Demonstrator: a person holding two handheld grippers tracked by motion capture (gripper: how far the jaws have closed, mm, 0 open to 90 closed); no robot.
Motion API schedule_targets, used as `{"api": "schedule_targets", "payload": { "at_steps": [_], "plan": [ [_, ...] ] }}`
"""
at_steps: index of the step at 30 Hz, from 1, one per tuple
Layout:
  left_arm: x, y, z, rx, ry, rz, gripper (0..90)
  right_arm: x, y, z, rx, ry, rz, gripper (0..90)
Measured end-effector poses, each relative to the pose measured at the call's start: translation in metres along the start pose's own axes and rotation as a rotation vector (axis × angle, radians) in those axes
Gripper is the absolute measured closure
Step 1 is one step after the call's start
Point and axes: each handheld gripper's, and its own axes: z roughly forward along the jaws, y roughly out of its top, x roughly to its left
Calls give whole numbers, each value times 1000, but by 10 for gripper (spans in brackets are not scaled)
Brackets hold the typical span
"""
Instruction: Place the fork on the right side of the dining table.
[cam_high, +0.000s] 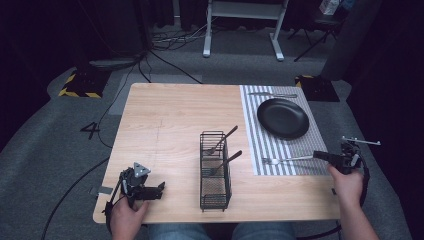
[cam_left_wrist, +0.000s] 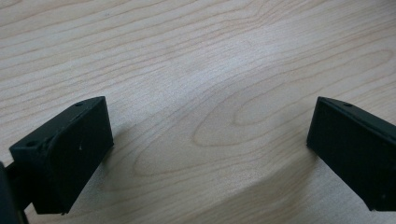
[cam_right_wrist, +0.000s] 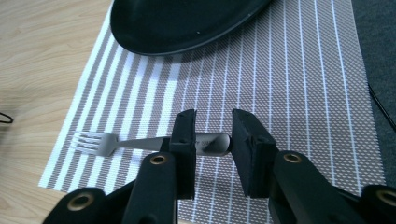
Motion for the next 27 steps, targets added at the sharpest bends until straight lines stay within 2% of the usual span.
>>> {"api": "schedule_targets", "payload": {
  "at_steps": [10,16,21,25,26,27],
  "plan": [
    [0,0,0,-1,1,-2,4,-14,-7,4,17,-12,31,710],
    [0,0,0,-1,1,-2,3,-14,-8,2,9,-11,30,706],
    [0,0,0,-1,0,-1,4,-5,-4,-4,-12,-11,-12,681],
    [0,0,0,0,0,0,4,13,-2,-11,-36,-6,-111,628],
    [0,0,0,-1,1,0,4,13,-2,-11,-36,-6,-111,628],
    [0,0,0,-1,1,0,4,22,-2,-15,-42,-2,-159,604]
  ]
}}
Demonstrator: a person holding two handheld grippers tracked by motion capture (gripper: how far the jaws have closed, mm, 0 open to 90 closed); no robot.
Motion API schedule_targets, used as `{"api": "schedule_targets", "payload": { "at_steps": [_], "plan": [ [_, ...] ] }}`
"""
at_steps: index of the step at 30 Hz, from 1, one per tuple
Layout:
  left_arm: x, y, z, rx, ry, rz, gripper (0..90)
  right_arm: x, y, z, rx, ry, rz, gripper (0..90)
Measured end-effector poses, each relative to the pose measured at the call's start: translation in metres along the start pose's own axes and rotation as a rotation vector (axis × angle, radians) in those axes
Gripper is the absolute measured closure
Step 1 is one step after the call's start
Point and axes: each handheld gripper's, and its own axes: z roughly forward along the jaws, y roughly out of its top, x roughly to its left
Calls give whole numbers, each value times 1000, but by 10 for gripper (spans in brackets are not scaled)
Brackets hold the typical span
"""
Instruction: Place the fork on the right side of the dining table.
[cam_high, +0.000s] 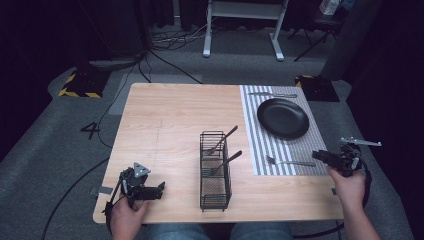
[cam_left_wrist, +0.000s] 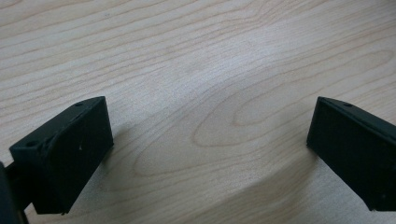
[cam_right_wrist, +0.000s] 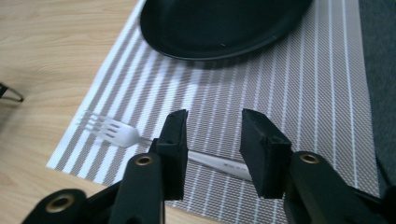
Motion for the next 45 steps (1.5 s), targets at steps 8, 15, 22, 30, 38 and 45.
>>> {"api": "schedule_targets", "payload": {
  "at_steps": [8,15,22,30,38,45],
  "plan": [
    [0,0,0,0,1,-2,4,30,3,-11,-18,45,-119,535],
    [-1,-1,-1,0,3,-5,4,54,-4,-14,11,101,-203,453],
    [-1,-1,-1,1,3,-5,4,72,-16,-14,42,151,-252,413],
    [-1,-1,-1,1,3,-5,4,88,-25,-7,87,189,-317,376],
    [-1,-1,-1,0,3,-5,4,96,-35,3,132,201,-369,356],
    [-1,-1,-1,1,3,-5,4,95,-47,15,158,218,-409,338]
  ]
}}
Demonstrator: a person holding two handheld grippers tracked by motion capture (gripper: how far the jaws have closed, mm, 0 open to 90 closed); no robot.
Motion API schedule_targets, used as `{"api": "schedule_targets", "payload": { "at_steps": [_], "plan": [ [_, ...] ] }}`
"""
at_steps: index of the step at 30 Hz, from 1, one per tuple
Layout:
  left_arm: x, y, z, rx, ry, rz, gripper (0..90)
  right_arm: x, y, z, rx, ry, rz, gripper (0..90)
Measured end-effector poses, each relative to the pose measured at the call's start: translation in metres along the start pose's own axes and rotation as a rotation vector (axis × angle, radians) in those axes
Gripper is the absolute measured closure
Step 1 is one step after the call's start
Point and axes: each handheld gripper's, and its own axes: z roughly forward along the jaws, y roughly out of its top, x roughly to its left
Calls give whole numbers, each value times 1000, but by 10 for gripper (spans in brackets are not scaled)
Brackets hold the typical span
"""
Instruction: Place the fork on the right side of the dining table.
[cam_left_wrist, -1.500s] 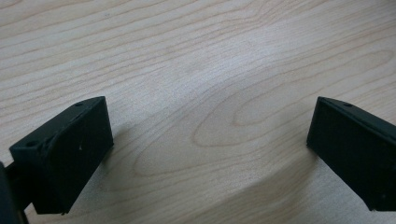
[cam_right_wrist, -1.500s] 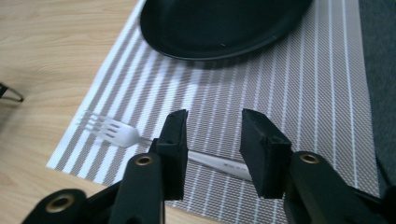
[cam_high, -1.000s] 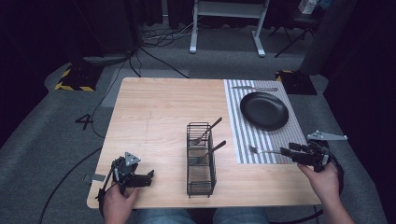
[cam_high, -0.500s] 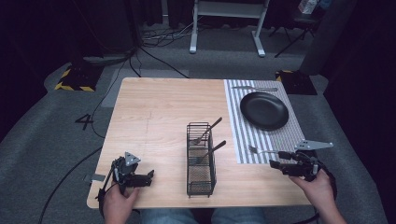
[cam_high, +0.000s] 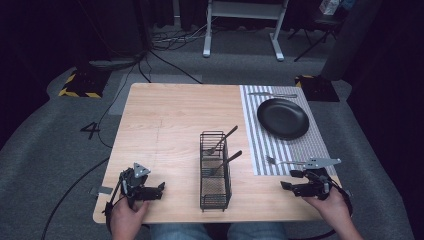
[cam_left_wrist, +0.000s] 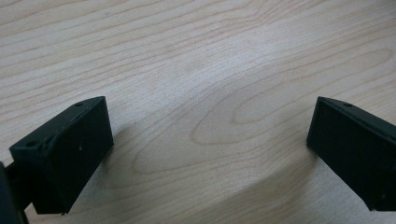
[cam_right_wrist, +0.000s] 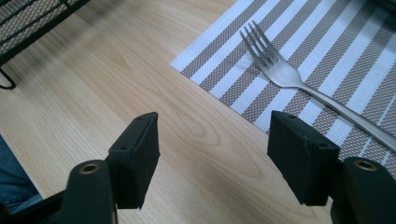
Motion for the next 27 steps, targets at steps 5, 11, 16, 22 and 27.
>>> {"api": "schedule_targets", "payload": {
  "at_steps": [5,11,16,22,27],
  "plan": [
    [0,0,0,0,0,0,4,1,-7,8,-1,22,-44,324],
    [0,0,0,0,0,0,4,3,-16,17,-31,50,-89,323],
    [0,0,0,0,0,0,4,3,-22,23,-41,33,-91,327],
    [0,0,0,0,0,0,4,1,-32,29,-90,-23,-52,327],
    [0,0,0,0,0,0,4,1,-39,35,-94,-61,-57,314]
  ]
}}
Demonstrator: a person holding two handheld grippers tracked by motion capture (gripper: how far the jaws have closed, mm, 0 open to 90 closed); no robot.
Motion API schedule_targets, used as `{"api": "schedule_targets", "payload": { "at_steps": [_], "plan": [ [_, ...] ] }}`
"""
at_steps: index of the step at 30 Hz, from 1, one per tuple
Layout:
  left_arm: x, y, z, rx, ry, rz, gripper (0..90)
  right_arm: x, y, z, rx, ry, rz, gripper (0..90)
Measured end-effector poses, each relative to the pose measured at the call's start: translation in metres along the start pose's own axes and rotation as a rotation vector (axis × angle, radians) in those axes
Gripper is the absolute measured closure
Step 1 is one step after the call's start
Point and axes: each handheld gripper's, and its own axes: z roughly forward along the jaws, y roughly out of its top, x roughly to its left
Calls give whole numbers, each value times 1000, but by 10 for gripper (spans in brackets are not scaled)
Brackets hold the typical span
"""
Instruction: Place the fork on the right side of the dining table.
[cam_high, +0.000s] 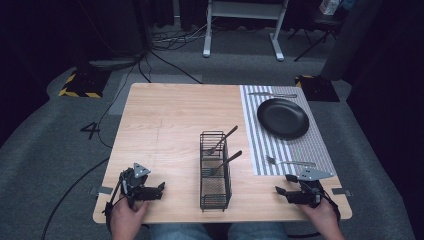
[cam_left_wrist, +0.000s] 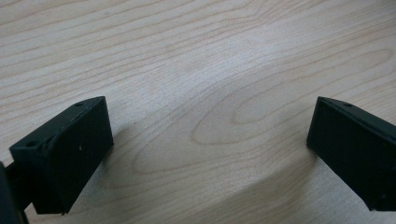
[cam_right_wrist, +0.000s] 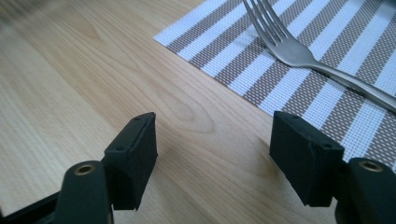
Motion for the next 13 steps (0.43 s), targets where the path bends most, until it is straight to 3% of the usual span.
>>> {"api": "schedule_targets", "payload": {
  "at_steps": [4,6,13],
  "plan": [
    [0,0,0,0,0,0,4,2,-2,1,-11,-23,-18,304],
    [0,0,0,0,0,0,4,2,-2,2,-3,-40,-14,231],
    [0,0,0,0,0,0,4,4,-1,4,16,-43,-15,155]
  ]
}}
